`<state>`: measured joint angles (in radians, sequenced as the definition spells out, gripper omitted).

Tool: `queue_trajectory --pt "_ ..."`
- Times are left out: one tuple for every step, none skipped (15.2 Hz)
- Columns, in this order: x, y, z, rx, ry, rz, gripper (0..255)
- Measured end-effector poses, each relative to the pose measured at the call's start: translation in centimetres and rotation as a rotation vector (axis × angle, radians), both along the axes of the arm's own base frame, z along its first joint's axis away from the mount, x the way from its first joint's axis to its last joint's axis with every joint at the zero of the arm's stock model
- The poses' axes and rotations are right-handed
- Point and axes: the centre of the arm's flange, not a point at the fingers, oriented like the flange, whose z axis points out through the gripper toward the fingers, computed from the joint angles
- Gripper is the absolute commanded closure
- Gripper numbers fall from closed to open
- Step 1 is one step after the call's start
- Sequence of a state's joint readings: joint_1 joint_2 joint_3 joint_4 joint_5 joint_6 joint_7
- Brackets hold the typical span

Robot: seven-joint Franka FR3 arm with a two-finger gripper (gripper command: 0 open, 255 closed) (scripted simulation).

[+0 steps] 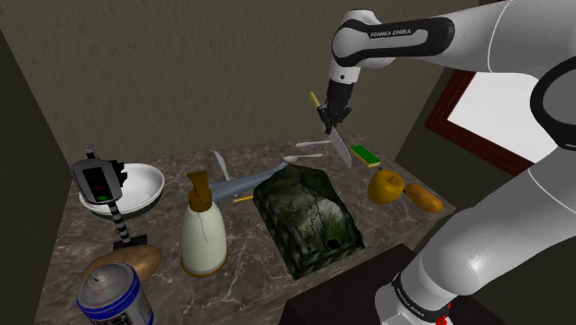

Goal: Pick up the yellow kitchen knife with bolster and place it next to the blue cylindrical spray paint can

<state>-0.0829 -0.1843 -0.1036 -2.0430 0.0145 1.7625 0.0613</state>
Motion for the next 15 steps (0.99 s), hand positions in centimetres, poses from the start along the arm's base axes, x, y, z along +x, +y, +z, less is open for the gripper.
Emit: queue_trajectory --pt "0.0 0.0 0.4 0.000 0.000 0.000 255" --pt "0.1 0.0 0.9 0.000 0.000 0.000 255" --pt "0.1 0.0 1.4 0.000 0.000 0.000 255" --pt "0.0 0.0 2.0 0.000 0.000 0.000 255" --pt "0.0 0.0 2.5 0.000 0.000 0.000 255" --pt "-0.1 0.0 3.0 0.000 0.000 0.000 255" --pt "0.0 0.0 3.5 0.000 0.000 0.000 255" --pt "0.0 0.0 4.1 0.000 0.000 0.000 255" --pt "0.0 0.0 4.7 0.000 0.000 0.000 255" --pt "0.0 0.0 5.3 0.000 0.000 0.000 255" --pt "0.0 0.0 5.8 0.000 0.000 0.000 255" --pt "0.0 -0.1 6.2 0.000 0.000 0.000 255" --pt "0.0 0.0 6.7 0.000 0.000 0.000 255" --pt "0.0 -0.1 7.2 0.000 0.000 0.000 255" --pt "0.0 0.0 7.7 0.000 0.000 0.000 255"
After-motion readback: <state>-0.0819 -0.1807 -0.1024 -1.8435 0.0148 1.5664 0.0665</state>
